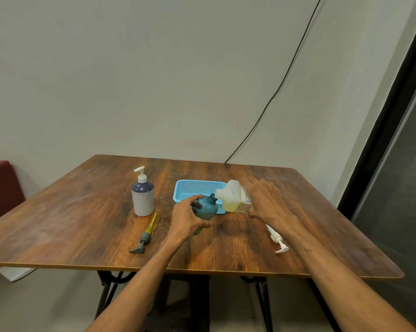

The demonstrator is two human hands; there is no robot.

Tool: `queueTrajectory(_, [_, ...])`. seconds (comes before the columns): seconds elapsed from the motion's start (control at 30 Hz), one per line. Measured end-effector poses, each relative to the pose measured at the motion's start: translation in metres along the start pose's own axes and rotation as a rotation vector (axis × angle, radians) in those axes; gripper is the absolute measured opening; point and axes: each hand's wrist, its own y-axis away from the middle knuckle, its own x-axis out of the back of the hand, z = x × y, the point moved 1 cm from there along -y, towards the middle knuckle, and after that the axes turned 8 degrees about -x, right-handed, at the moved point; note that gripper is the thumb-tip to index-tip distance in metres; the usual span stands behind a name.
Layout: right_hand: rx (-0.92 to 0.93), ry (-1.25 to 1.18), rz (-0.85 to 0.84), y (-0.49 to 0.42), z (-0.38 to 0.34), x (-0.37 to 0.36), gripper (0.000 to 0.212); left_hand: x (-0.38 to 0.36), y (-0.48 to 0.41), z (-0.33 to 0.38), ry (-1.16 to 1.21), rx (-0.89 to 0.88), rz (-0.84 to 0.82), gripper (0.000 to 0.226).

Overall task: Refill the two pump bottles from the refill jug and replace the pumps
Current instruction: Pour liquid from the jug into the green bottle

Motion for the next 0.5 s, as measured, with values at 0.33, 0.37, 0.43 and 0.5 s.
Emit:
queueTrajectory(0.33, [0.005, -0.015, -0.006, -0.0003, -0.0005, 0.0014, 0.074, -0.0002, -0.0007, -0.0019, -0.006, -0.015, 0.005, 0.085])
queueTrajectory(0.37, [0.002, -0.016, -0.011, -0.0003, -0.0007, 0.0016, 0.075, -0.0001, -0.0009, -0.0019, -0.005, -0.014, 0.006, 0.085])
queueTrajectory(0.43, [0.006, -0.004, -0.007, -0.0009, -0.0012, 0.0019, 0.074, 0.0002, -0.001, -0.0019, -0.007, -0.014, 0.006, 0.085])
queueTrajectory(0.5, [0.01, -0.006, -0.008, -0.0008, -0.0014, 0.0022, 0.073, 0.0004, -0.0014, -0.0024, -0.011, -0.017, 0.004, 0.085])
